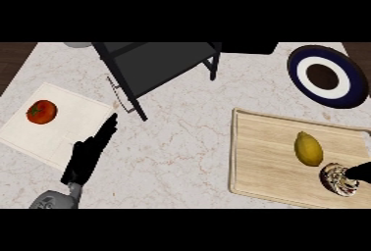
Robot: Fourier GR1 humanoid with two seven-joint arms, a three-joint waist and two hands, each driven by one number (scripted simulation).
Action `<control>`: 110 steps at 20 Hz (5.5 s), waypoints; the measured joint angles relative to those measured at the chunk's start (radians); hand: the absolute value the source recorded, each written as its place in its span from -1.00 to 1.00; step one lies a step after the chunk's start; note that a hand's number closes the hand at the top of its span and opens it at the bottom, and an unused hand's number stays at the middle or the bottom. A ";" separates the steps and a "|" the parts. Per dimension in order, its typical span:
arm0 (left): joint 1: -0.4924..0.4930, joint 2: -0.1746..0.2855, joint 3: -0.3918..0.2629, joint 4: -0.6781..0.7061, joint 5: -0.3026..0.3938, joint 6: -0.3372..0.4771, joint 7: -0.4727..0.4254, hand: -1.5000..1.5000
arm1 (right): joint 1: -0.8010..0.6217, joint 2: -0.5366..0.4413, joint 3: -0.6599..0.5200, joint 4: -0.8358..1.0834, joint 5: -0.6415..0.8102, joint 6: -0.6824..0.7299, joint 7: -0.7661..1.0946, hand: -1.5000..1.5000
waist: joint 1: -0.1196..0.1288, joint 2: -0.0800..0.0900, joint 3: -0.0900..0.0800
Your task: Pick the lemon from the tray and place it in the tiered shelf
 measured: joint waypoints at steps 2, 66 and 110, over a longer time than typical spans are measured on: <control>0.007 0.002 0.005 0.001 0.000 -0.008 -0.005 0.00 | -0.083 0.046 0.064 0.029 0.037 0.026 0.043 -1.00 | 0.003 -0.001 0.001; 0.083 -0.107 0.163 -0.043 -0.138 -0.087 0.029 0.00 | -0.337 0.602 0.051 0.600 0.605 0.208 -0.010 1.00 | -0.055 -0.019 -0.002; 0.023 -0.157 0.179 -0.005 -0.194 -0.141 0.018 0.00 | -1.365 0.821 -0.189 1.136 0.573 0.073 -0.722 1.00 | 0.001 0.003 0.005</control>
